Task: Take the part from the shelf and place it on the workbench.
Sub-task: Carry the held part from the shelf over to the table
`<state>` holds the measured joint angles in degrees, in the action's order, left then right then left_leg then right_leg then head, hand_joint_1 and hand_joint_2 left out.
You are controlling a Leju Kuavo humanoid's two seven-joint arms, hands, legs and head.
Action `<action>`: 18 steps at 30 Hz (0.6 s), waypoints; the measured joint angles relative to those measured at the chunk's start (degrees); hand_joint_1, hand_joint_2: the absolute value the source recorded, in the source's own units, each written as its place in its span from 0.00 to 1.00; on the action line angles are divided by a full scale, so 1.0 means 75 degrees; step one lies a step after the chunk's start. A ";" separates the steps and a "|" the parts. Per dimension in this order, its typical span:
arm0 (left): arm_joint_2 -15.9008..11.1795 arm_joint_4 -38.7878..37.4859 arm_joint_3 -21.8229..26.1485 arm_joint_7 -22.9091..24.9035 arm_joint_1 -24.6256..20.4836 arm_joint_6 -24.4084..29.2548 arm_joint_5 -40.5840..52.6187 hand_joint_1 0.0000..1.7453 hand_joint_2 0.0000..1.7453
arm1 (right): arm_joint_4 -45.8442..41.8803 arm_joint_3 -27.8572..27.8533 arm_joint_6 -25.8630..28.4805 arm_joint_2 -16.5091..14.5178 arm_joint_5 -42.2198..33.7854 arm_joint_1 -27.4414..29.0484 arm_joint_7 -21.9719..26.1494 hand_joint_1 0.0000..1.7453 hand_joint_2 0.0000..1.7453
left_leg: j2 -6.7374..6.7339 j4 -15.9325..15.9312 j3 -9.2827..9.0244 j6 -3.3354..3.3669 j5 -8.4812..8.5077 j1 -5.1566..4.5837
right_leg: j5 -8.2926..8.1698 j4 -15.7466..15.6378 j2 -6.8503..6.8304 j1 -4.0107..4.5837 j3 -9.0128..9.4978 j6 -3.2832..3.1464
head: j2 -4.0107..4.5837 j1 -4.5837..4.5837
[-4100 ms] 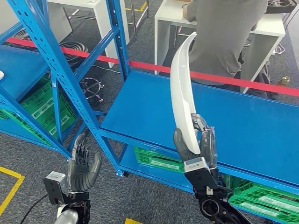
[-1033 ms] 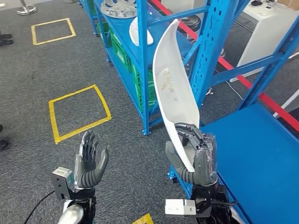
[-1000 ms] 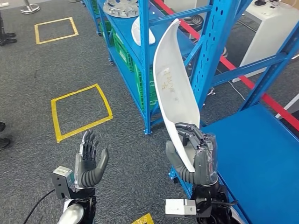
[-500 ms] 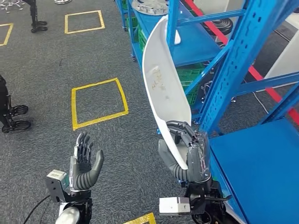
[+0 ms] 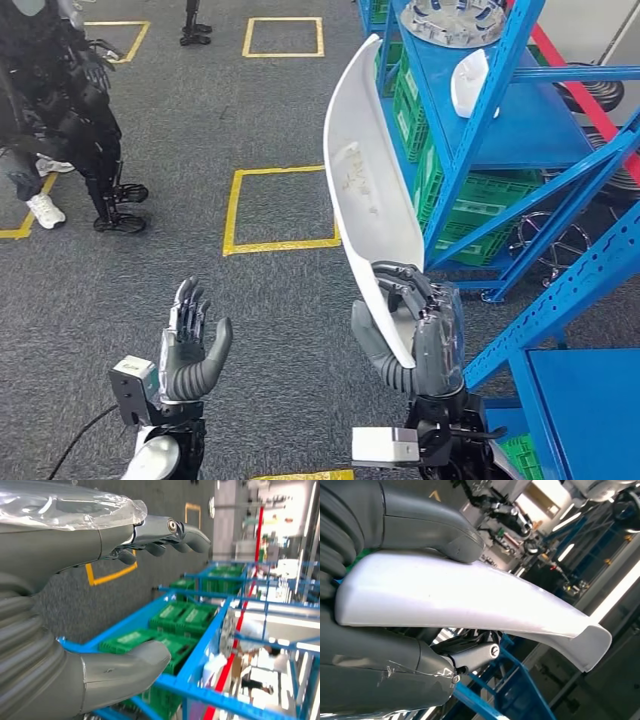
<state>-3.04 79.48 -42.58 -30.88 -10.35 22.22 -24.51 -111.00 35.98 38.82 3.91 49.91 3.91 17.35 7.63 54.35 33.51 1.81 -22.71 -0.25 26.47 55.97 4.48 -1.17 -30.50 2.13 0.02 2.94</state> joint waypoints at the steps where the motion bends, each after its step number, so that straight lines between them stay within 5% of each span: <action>1: -0.0001 0.0000 0.0000 0.0000 0.0007 0.0004 -0.0001 0.00 1.00 | -0.0001 0.0004 0.0000 0.0000 -0.0018 -0.0004 0.0003 1.00 1.00 | 0.0093 0.0004 0.0028 -0.0046 0.0009 0.0014 | -0.0016 -0.0139 0.0075 0.0008 0.0051 -0.0027 | 0.0000 -0.0001; 3: -0.0007 0.0001 0.0000 0.0000 0.0036 0.0015 -0.0003 0.00 1.00 | -0.0001 0.0018 0.0000 0.0000 -0.0074 -0.0027 0.0001 1.00 1.00 | 0.0218 -0.0003 0.0074 -0.0135 0.0032 0.0039 | -0.0039 -0.0205 -0.0098 0.0018 0.0095 -0.0090 | 0.0000 -0.0004; 5: -0.0019 0.0005 0.0000 -0.0004 0.0049 0.0026 -0.0004 0.00 1.00 | -0.0001 0.0035 0.0000 0.0000 -0.0118 -0.0056 -0.0012 1.00 1.00 | -0.0140 0.0273 0.0222 -0.0209 -0.0143 0.0013 | -0.0082 -0.0291 -0.0318 -0.0005 0.0151 -0.0171 | 0.0000 -0.0077; 7: -0.0028 0.0007 0.0000 -0.0007 0.0037 0.0039 -0.0007 0.00 1.00 | -0.0001 0.0047 0.0000 0.0000 -0.0130 -0.0062 -0.0023 1.00 1.00 | -0.0708 0.1171 0.0678 -0.0294 -0.0614 0.0016 | -0.0090 -0.0335 -0.0554 0.0003 0.0177 -0.0230 | 0.0000 -0.0194; 9: -0.0033 0.0005 -0.0001 -0.0004 0.0053 0.0051 -0.0011 0.00 1.00 | -0.0001 0.0052 0.0000 0.0000 -0.0134 -0.0061 -0.0027 1.00 1.00 | -0.0916 0.2151 0.1204 -0.0377 -0.0982 0.0074 | -0.0064 -0.0335 -0.0798 0.0022 0.0177 -0.0245 | 0.0000 -0.0253; 10: -0.0036 0.0005 -0.0002 -0.0004 0.0067 0.0053 -0.0012 0.00 1.00 | 0.0000 0.0055 0.0000 0.0000 -0.0135 -0.0061 -0.0028 1.00 1.00 | -0.0947 0.2305 0.1300 -0.0406 -0.0973 0.0105 | -0.0047 -0.0335 -0.0918 0.0022 0.0184 -0.0234 | 0.0000 -0.0269; 11: -0.0040 0.0005 -0.0003 -0.0003 0.0077 0.0055 -0.0012 0.00 1.00 | 0.0001 0.0056 0.0000 0.0000 -0.0136 -0.0062 -0.0028 1.00 1.00 | -0.0986 0.2128 0.1222 -0.0430 -0.0818 0.0131 | -0.0024 -0.0334 -0.1035 0.0016 0.0200 -0.0216 | 0.0000 -0.0285; 14: -0.0044 0.0005 -0.0003 -0.0003 0.0074 0.0058 -0.0012 0.00 1.00 | 0.0001 0.0060 0.0000 0.0000 -0.0136 -0.0066 -0.0029 1.00 1.00 | -0.1425 0.0574 0.0387 -0.0445 -0.0124 0.0148 | 0.0071 -0.0334 -0.1315 0.0024 0.0301 -0.0119 | 0.0000 -0.0321; 16: -0.0042 0.0007 -0.0003 -0.0002 0.0064 0.0061 -0.0011 0.00 1.00 | 0.0000 0.0067 0.0000 0.0000 -0.0136 -0.0076 -0.0028 1.00 1.00 | -0.1607 0.0101 0.0128 -0.0354 -0.0014 0.0113 | 0.0143 -0.0329 -0.1449 0.0067 0.0380 -0.0025 | 0.0000 -0.0304; 18: -0.0040 0.0008 -0.0002 -0.0001 0.0057 0.0064 -0.0011 0.00 1.00 | -0.0001 0.0082 0.0000 0.0000 -0.0138 -0.0084 -0.0028 1.00 1.00 | -0.1445 0.0070 0.0112 -0.0228 -0.0053 0.0084 | 0.0215 -0.0333 -0.1588 0.0066 0.0459 0.0071 | 0.0000 -0.0259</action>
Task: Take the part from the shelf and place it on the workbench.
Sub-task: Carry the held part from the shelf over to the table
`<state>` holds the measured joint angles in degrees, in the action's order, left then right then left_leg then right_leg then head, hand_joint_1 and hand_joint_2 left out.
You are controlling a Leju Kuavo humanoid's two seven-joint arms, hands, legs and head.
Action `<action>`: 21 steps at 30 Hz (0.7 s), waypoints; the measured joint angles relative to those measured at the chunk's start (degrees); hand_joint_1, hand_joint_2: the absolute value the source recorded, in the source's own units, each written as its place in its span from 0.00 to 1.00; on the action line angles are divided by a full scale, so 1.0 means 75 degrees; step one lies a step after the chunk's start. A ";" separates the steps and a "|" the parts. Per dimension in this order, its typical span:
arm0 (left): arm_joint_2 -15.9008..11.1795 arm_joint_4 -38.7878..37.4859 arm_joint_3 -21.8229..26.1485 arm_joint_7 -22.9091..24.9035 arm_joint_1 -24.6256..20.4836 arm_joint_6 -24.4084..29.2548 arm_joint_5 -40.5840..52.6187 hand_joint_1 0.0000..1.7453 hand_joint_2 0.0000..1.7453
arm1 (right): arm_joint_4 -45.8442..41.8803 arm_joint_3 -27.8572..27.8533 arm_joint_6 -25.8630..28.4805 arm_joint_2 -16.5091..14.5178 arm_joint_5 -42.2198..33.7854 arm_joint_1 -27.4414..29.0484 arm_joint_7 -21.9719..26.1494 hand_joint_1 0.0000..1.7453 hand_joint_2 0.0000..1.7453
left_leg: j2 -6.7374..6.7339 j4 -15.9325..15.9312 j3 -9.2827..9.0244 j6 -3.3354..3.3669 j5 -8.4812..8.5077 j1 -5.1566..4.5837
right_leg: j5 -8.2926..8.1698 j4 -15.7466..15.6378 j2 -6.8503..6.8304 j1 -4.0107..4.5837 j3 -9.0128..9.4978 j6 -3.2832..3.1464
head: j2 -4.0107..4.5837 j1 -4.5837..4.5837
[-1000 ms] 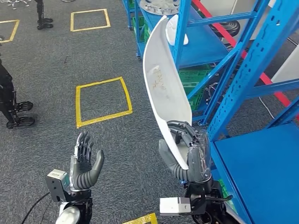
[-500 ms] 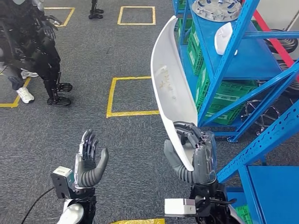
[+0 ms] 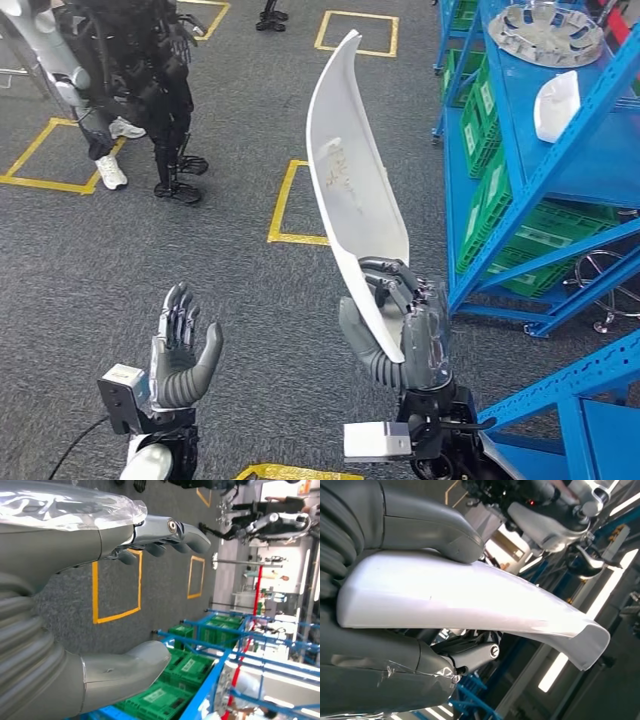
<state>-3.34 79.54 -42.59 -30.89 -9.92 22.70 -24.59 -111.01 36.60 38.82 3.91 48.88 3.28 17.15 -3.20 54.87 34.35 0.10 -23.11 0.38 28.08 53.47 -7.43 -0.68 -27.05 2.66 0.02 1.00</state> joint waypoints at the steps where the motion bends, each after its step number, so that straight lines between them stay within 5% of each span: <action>1: 0.0001 0.0001 0.0001 -0.0002 0.0002 0.0001 0.0001 0.00 1.00 | 0.0000 0.0009 0.0000 0.0000 -0.0002 -0.0007 -0.0001 1.00 1.00 | 0.0095 -0.0006 -0.0014 0.0046 -0.0012 0.0004 | 0.0055 0.0029 0.0044 -0.0026 0.0028 0.0044 | 0.0000 0.0023; 3: 0.0005 0.0002 0.0001 -0.0008 -0.0010 0.0005 0.0001 0.00 1.00 | 0.0000 0.0017 0.0000 0.0000 -0.0006 -0.0024 -0.0001 1.00 1.00 | 0.0290 -0.0029 -0.0053 0.0134 -0.0016 0.0026 | 0.0350 0.0470 0.0408 -0.0066 -0.0132 0.0093 | 0.0000 0.0070; 6: 0.0017 0.0003 0.0002 -0.0005 -0.0018 0.0012 0.0000 0.00 1.00 | 0.0004 0.0028 0.0000 0.0004 -0.0018 -0.0025 -0.0028 1.00 1.00 | 0.0621 -0.0033 -0.0070 0.0216 -0.0024 0.0011 | 0.1037 0.2166 0.0923 -0.0044 -0.1029 0.0072 | 0.0000 0.0234; 8: 0.0014 0.0003 0.0002 0.0017 -0.0003 0.0025 -0.0003 0.00 1.00 | 0.0007 0.0035 0.0000 0.0013 -0.0072 -0.0022 -0.0087 1.00 1.00 | 0.0871 -0.0028 -0.0087 0.0224 -0.0029 -0.0013 | 0.0954 0.2550 0.0971 -0.0031 -0.1358 0.0026 | 0.0000 0.0295; 10: 0.0012 0.0004 0.0002 0.0036 0.0002 0.0044 -0.0004 0.00 1.00 | 0.0009 0.0041 0.0000 0.0019 -0.0125 -0.0031 -0.0144 1.00 1.00 | 0.1115 -0.0026 -0.0120 0.0219 -0.0033 -0.0016 | 0.0326 0.1736 0.1144 -0.0029 -0.1115 -0.0050 | 0.0000 0.0330; 12: 0.0014 0.0007 0.0002 0.0047 0.0000 0.0054 -0.0007 0.00 1.00 | 0.0007 0.0055 0.0000 0.0024 -0.0134 -0.0036 -0.0197 1.00 1.00 | 0.1345 -0.0005 -0.0115 0.0184 -0.0040 -0.0013 | -0.0199 0.0650 0.1594 -0.0048 -0.0717 -0.0116 | 0.0000 0.0342; 14: 0.0013 0.0015 0.0002 0.0058 0.0011 0.0054 -0.0011 0.00 1.00 | 0.0004 0.0069 0.0000 0.0030 -0.0124 -0.0034 -0.0260 1.00 1.00 | 0.1544 -0.0006 -0.0067 0.0100 -0.0027 0.0021 | -0.0296 0.0221 0.1808 -0.0038 -0.0559 -0.0146 | 0.0000 0.0338; 16: 0.0009 0.0021 0.0002 0.0063 0.0036 0.0054 -0.0011 0.00 1.00 | 0.0001 0.0078 0.0000 0.0032 -0.0112 -0.0041 -0.0299 1.00 1.00 | 0.1682 -0.0042 -0.0041 0.0005 0.0001 0.0058 | -0.0314 0.0150 0.1628 -0.0031 -0.0506 -0.0188 | 0.0000 0.0337; 18: 0.0003 0.0029 0.0000 0.0071 0.0032 0.0042 -0.0005 0.00 1.00 | -0.0001 0.0084 0.0000 0.0032 -0.0112 -0.0043 -0.0332 1.00 1.00 | 0.1336 0.0218 0.0096 -0.0061 -0.0171 0.0021 | -0.0356 0.0054 0.1389 -0.0063 -0.0427 -0.0258 | 0.0000 0.0253; 20: 0.0004 0.0035 -0.0001 0.0093 0.0003 0.0014 0.0001 0.00 1.00 | -0.0002 0.0084 0.0000 0.0032 -0.0125 -0.0032 -0.0361 1.00 1.00 | 0.0754 0.1090 0.0532 -0.0116 -0.0632 -0.0007 | -0.0368 0.0005 0.1130 -0.0059 -0.0389 -0.0301 | 0.0000 0.0121; 21: 0.0006 0.0034 -0.0001 0.0111 -0.0007 -0.0002 0.0002 0.00 1.00 | -0.0001 0.0084 0.0000 0.0032 -0.0140 -0.0029 -0.0364 1.00 1.00 | 0.0600 0.1632 0.0809 -0.0142 -0.0863 0.0002 | -0.0358 0.0005 0.1005 -0.0047 -0.0391 -0.0309 | 0.0000 0.0074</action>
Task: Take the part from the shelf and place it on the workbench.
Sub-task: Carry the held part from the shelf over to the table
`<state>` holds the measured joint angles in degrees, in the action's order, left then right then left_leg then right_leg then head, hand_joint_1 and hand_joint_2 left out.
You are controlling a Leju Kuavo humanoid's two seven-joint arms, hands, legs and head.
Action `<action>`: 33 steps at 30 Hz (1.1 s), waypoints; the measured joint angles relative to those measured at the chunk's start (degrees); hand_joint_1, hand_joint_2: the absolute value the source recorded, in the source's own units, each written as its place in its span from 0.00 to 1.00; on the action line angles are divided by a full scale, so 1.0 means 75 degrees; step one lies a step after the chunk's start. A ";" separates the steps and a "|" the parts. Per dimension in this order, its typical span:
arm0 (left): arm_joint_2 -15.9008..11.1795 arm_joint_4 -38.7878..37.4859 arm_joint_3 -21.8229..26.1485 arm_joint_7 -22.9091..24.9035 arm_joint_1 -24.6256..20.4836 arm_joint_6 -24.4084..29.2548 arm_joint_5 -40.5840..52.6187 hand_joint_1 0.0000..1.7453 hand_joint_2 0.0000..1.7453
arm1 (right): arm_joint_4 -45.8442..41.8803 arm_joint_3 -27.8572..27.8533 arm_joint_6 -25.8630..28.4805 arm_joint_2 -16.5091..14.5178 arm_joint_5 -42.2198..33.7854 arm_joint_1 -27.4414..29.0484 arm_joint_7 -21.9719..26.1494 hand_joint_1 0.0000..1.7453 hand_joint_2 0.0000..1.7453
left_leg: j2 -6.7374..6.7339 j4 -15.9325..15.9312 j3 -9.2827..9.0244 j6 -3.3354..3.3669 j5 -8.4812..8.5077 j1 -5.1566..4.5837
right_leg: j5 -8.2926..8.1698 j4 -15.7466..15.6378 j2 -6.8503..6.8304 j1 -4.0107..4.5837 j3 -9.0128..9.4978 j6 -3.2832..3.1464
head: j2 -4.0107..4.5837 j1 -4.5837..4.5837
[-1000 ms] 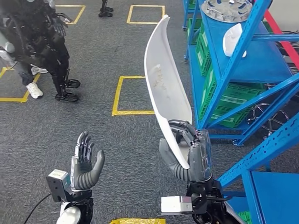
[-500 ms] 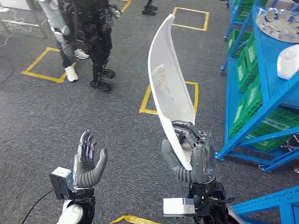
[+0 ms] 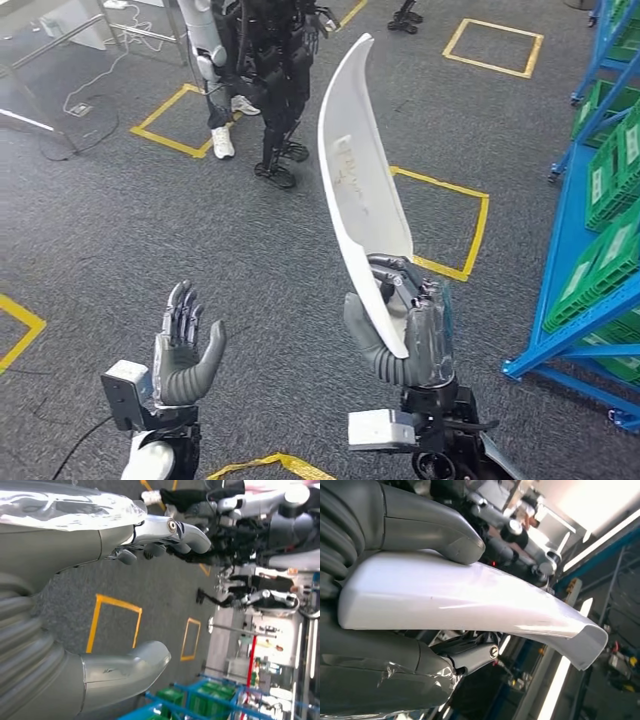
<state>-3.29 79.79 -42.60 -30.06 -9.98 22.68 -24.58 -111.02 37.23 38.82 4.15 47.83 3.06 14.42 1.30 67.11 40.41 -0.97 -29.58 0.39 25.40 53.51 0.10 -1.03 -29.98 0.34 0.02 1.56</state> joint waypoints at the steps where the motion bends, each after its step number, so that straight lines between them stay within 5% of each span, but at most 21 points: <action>1: 0.0000 -0.0001 -0.0001 0.0021 -0.0003 -0.0012 -0.0001 0.00 1.00 | 0.0001 -0.0001 0.0000 0.0000 -0.0036 0.0002 0.0003 1.00 1.00 | -0.0079 0.0413 0.0209 -0.0019 -0.0132 0.0005 | 0.0011 0.0001 -0.0126 0.0009 0.0000 -0.0002 | 0.0000 -0.0029; 3: -0.0004 -0.0004 -0.0002 0.0057 -0.0009 -0.0039 -0.0011 0.00 1.00 | 0.0004 -0.0002 0.0000 0.0000 -0.0139 0.0002 0.0019 1.00 1.00 | -0.0140 0.0411 0.0203 -0.0029 0.0012 0.0009 | 0.0042 0.0003 -0.0361 0.0013 0.0015 0.0006 | 0.0000 -0.0076; 6: -0.0005 -0.0003 -0.0002 0.0078 -0.0061 -0.0062 -0.0037 0.00 1.00 | 0.0007 -0.0004 0.0000 0.0001 -0.0266 -0.0004 0.0050 1.00 1.00 | -0.0496 -0.1174 -0.0666 0.0050 0.0684 -0.0035 | 0.0117 0.0009 -0.0624 0.0040 0.0096 0.0078 | 0.0000 -0.0127; 8: -0.0002 -0.0004 -0.0002 0.0079 -0.0116 -0.0067 -0.0056 0.00 1.00 | 0.0007 -0.0002 0.0000 0.0001 -0.0318 -0.0012 0.0063 1.00 1.00 | -0.0663 -0.1710 -0.0949 0.0143 0.0804 -0.0088 | 0.0170 0.0018 -0.0748 0.0083 0.0140 0.0149 | 0.0000 -0.0107; 11: -0.0004 -0.0004 -0.0002 0.0082 -0.0140 -0.0069 -0.0094 0.00 1.00 | 0.0008 0.0001 0.0000 0.0001 -0.0394 -0.0033 0.0041 1.00 1.00 | -0.0412 -0.1746 -0.0965 0.0266 0.0783 -0.0098 | 0.0264 0.0038 -0.0859 0.0072 0.0200 0.0270 | 0.0000 -0.0061; 13: 0.0001 -0.0004 -0.0002 0.0079 -0.0159 -0.0069 -0.0112 0.00 1.00 | 0.0009 0.0004 0.0000 0.0004 -0.0413 -0.0049 0.0027 1.00 1.00 | -0.0246 -0.1781 -0.1019 0.0344 0.0790 -0.0062 | 0.0570 0.0486 -0.0550 0.0032 0.0034 0.0347 | 0.0000 -0.0023; 15: 0.0009 -0.0006 -0.0004 0.0077 -0.0175 -0.0071 -0.0116 0.00 1.00 | 0.0018 0.0010 0.0000 0.0012 -0.0426 -0.0051 0.0023 1.00 1.00 | -0.0067 -0.1786 -0.1042 0.0393 0.0786 -0.0048 | 0.1071 0.1585 -0.0171 0.0012 -0.0488 0.0386 | 0.0000 0.0070; 17: 0.0010 -0.0011 -0.0005 0.0079 -0.0166 -0.0072 -0.0117 0.00 1.00 | 0.0042 0.0015 0.0000 0.0029 -0.0439 -0.0048 0.0018 1.00 1.00 | 0.0139 -0.1781 -0.1052 0.0408 0.0780 -0.0058 | 0.1262 0.2422 -0.0064 0.0012 -0.0960 0.0391 | 0.0000 0.0143; 19: 0.0009 -0.0016 -0.0005 0.0079 -0.0160 -0.0072 -0.0117 0.00 1.00 | 0.0060 0.0017 0.0000 0.0045 -0.0451 -0.0048 0.0018 1.00 1.00 | 0.0375 -0.1777 -0.1087 0.0406 0.0773 -0.0063 | 0.0833 0.2045 0.0002 0.0012 -0.0887 0.0345 | 0.0000 0.0184; 22: 0.0013 -0.0017 -0.0009 0.0080 -0.0168 -0.0075 -0.0118 0.00 1.00 | 0.0066 0.0023 0.0000 0.0050 -0.0458 -0.0048 0.0018 1.00 1.00 | 0.0702 -0.1762 -0.1100 0.0360 0.0762 -0.0054 | 0.0064 0.0465 0.0537 -0.0006 -0.0264 0.0217 | 0.0000 0.0219; 24: 0.0016 -0.0017 -0.0016 0.0080 -0.0172 -0.0080 -0.0119 0.00 1.00 | 0.0071 0.0026 0.0000 0.0052 -0.0458 -0.0045 0.0019 1.00 1.00 | 0.0884 -0.1753 -0.1029 0.0277 0.0782 -0.0006 | 0.0060 0.0121 0.0722 0.0004 -0.0111 0.0165 | 0.0000 0.0231; 25: 0.0015 -0.0017 -0.0017 0.0080 -0.0170 -0.0082 -0.0120 0.00 1.00 | 0.0070 0.0027 0.0000 0.0052 -0.0458 -0.0045 0.0020 1.00 1.00 | 0.0986 -0.1759 -0.0995 0.0223 0.0804 0.0012 | 0.0062 0.0061 0.0641 0.0008 -0.0061 0.0145 | 0.0000 0.0244; 27: 0.0009 -0.0017 -0.0020 0.0079 -0.0161 -0.0090 -0.0116 0.00 1.00 | 0.0069 0.0026 0.0000 0.0052 -0.0447 -0.0041 0.0020 1.00 1.00 | 0.0824 -0.1672 -0.0929 0.0132 0.0748 -0.0002 | 0.0024 -0.0029 0.0432 -0.0018 0.0038 0.0091 | 0.0000 0.0231; 30: 0.0004 -0.0021 -0.0025 0.0079 -0.0191 -0.0122 -0.0108 0.00 1.00 | 0.0069 0.0020 0.0000 0.0053 -0.0389 0.0015 0.0015 1.00 1.00 | 0.0049 -0.0479 -0.0304 -0.0008 0.0158 -0.0006 | -0.0006 -0.0113 0.0067 -0.0022 0.0106 0.0014 | 0.0000 0.0048; 31: 0.0005 -0.0026 -0.0029 0.0079 -0.0194 -0.0127 -0.0106 0.00 1.00 | 0.0070 0.0019 0.0000 0.0053 -0.0375 0.0036 0.0014 1.00 1.00 | -0.0056 0.0060 -0.0004 -0.0050 -0.0034 0.0022 | 0.0004 -0.0110 -0.0064 -0.0014 0.0106 -0.0001 | 0.0000 0.0010; 33: 0.0001 -0.0049 -0.0039 0.0079 -0.0187 -0.0127 -0.0107 0.00 1.00 | 0.0074 0.0019 0.0000 0.0054 -0.0372 0.0067 0.0015 1.00 1.00 | -0.0117 0.0536 0.0296 -0.0108 -0.0063 0.0064 | 0.0034 -0.0104 -0.0294 -0.0013 0.0113 0.0001 | 0.0000 -0.0035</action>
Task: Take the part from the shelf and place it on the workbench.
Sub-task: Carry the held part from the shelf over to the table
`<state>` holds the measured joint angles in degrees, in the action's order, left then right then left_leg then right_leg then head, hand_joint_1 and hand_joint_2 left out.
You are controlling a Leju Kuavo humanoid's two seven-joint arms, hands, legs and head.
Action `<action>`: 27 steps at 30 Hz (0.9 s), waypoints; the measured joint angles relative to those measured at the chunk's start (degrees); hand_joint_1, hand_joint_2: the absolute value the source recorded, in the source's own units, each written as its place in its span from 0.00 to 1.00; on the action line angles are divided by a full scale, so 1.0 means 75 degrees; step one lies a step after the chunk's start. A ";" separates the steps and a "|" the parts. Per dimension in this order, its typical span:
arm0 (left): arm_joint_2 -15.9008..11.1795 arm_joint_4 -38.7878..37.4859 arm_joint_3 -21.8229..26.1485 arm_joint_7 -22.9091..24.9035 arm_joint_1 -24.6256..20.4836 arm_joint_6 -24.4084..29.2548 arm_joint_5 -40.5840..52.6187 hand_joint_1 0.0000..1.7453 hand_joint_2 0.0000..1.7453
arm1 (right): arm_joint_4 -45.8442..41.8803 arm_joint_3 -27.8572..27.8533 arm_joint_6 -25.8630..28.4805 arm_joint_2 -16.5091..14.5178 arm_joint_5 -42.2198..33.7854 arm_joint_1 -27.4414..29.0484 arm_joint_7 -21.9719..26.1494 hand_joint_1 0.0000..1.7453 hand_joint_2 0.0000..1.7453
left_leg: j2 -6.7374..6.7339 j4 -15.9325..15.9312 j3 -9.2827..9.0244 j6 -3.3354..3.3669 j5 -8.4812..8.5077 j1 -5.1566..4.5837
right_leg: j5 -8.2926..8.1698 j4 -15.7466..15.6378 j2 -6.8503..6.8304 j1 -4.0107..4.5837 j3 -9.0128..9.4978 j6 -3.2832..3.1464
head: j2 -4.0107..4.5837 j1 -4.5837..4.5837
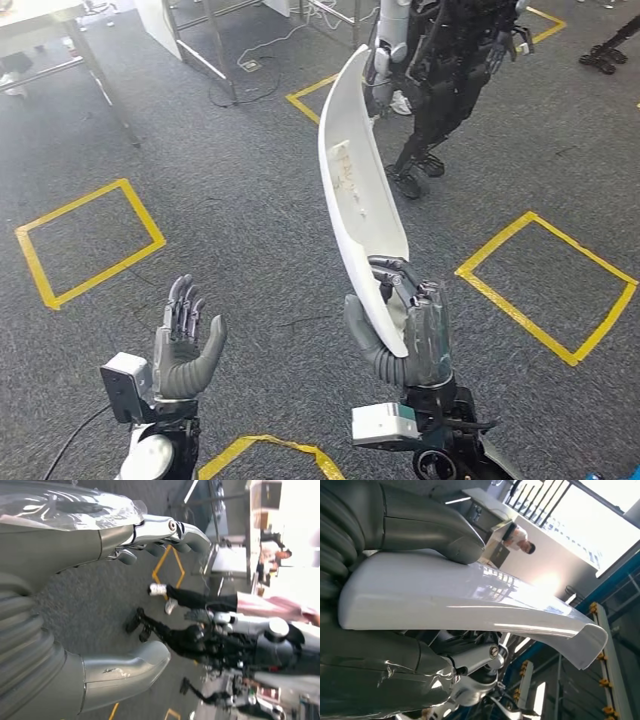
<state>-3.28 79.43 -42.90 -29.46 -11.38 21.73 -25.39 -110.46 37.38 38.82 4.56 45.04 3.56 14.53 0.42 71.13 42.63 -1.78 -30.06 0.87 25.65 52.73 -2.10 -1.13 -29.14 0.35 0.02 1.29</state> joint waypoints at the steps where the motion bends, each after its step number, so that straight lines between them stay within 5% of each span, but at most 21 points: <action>1: -0.0003 -0.0013 -0.0003 0.0000 0.0002 0.0001 0.0000 0.00 1.00 | 0.0004 0.0000 0.0000 -0.0001 -0.0008 0.0007 0.0006 1.00 1.00 | -0.0035 -0.0263 -0.0112 -0.0016 0.0201 0.0015 | 0.0022 0.0008 -0.0107 -0.0005 0.0012 0.0014 | 0.0000 -0.0026; 4: -0.0005 -0.0028 -0.0004 -0.0009 0.0000 0.0028 0.0001 0.00 1.00 | 0.0012 0.0001 0.0000 -0.0001 -0.0064 0.0003 0.0049 1.00 1.00 | -0.0421 -0.1922 -0.0946 0.0020 0.0908 0.0000 | 0.0121 0.0063 -0.0366 0.0010 0.0071 0.0107 | 0.0000 -0.0077; 6: -0.0007 -0.0029 -0.0004 -0.0023 0.0002 0.0061 0.0001 0.00 1.00 | 0.0022 0.0004 0.0000 -0.0001 -0.0117 -0.0015 0.0085 1.00 1.00 | -0.0528 -0.2281 -0.1126 0.0121 0.0980 -0.0049 | 0.0175 0.0084 -0.0469 0.0051 0.0106 0.0190 | 0.0000 -0.0064; 8: -0.0012 -0.0028 -0.0004 -0.0031 0.0013 0.0081 0.0001 0.00 1.00 | 0.0041 0.0007 0.0000 -0.0001 -0.0155 -0.0049 0.0113 1.00 1.00 | -0.0353 -0.2267 -0.1119 0.0229 0.0980 -0.0053 | 0.0217 0.0073 -0.0574 0.0051 0.0151 0.0278 | 0.0000 -0.0037; 10: -0.0013 -0.0026 -0.0004 -0.0031 0.0018 0.0090 0.0004 0.00 1.00 | 0.0053 0.0008 0.0000 -0.0001 -0.0168 -0.0085 0.0143 1.00 1.00 | -0.0187 -0.2304 -0.1140 0.0325 0.0996 -0.0015 | 0.0423 0.0299 -0.0371 0.0018 0.0090 0.0351 | 0.0000 0.0009; 13: 0.0000 -0.0026 -0.0004 -0.0028 0.0017 0.0089 0.0004 0.00 1.00 | 0.0071 0.0009 0.0000 -0.0001 -0.0169 -0.0094 0.0179 1.00 1.00 | 0.0073 -0.2324 -0.1148 0.0418 0.1016 -0.0004 | 0.1179 0.1799 0.0153 0.0001 -0.0578 0.0387 | 0.0000 0.0171; 15: 0.0001 -0.0026 -0.0004 -0.0025 0.0035 0.0083 0.0003 0.00 1.00 | 0.0098 0.0008 0.0000 0.0000 -0.0170 -0.0090 0.0190 1.00 1.00 | 0.0294 -0.2318 -0.1144 0.0426 0.1018 -0.0024 | 0.1344 0.2517 0.0239 0.0006 -0.0955 0.0379 | 0.0000 0.0251; 17: 0.0001 -0.0026 -0.0004 -0.0021 0.0044 0.0078 0.0002 0.00 1.00 | 0.0115 0.0005 0.0000 0.0000 -0.0169 -0.0089 0.0200 1.00 1.00 | 0.0533 -0.2304 -0.1149 0.0420 0.1023 -0.0033 | 0.0899 0.1994 0.0307 0.0005 -0.0770 0.0329 | 0.0000 0.0300; 19: 0.0004 -0.0026 -0.0004 -0.0018 0.0038 0.0066 0.0001 0.00 1.00 | 0.0119 0.0003 0.0000 -0.0001 -0.0167 -0.0087 0.0213 1.00 1.00 | 0.0753 -0.2272 -0.1132 0.0390 0.1033 -0.0035 | 0.0362 0.0843 0.0664 -0.0015 -0.0296 0.0257 | 0.0000 0.0346; 21: 0.0007 -0.0027 -0.0005 -0.0013 0.0023 0.0033 -0.0001 0.00 1.00 | 0.0119 0.0000 0.0000 -0.0001 -0.0164 -0.0081 0.0225 1.00 1.00 | 0.0937 -0.2256 -0.1076 0.0315 0.1066 -0.0024 | 0.0206 0.0248 0.0947 -0.0018 -0.0054 0.0208 | 0.0000 0.0348; 23: 0.0005 -0.0028 -0.0007 -0.0009 0.0013 -0.0002 -0.0002 0.00 1.00 | 0.0119 -0.0007 0.0000 -0.0001 -0.0162 -0.0081 0.0233 1.00 1.00 | 0.1120 -0.2290 -0.1030 0.0203 0.1122 -0.0009 | 0.0207 0.0193 0.0840 -0.0008 -0.0011 0.0151 | 0.0000 0.0337; 25: 0.0000 -0.0031 -0.0007 -0.0009 -0.0005 -0.0019 -0.0005 0.00 1.00 | 0.0119 -0.0013 0.0000 -0.0007 -0.0156 -0.0084 0.0242 1.00 1.00 | 0.0904 -0.2138 -0.0935 0.0118 0.1026 -0.0029 | 0.0154 0.0123 0.0632 -0.0033 0.0057 0.0068 | 0.0000 0.0278; 27: 0.0000 -0.0034 -0.0010 -0.0009 -0.0046 -0.0026 -0.0010 0.00 1.00 | 0.0119 -0.0018 0.0000 -0.0009 -0.0149 -0.0074 0.0243 1.00 1.00 | 0.0342 -0.1351 -0.0557 0.0045 0.0588 -0.0041 | 0.0117 0.0074 0.0394 -0.0032 0.0094 0.0006 | 0.0000 0.0144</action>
<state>-3.28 79.17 -42.98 -29.53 -11.72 21.53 -25.46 -109.57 37.24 38.82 4.49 43.92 3.01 16.35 2.98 61.00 38.45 -1.44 -25.65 0.57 26.53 53.28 0.85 -1.36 -28.43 0.40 0.02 2.38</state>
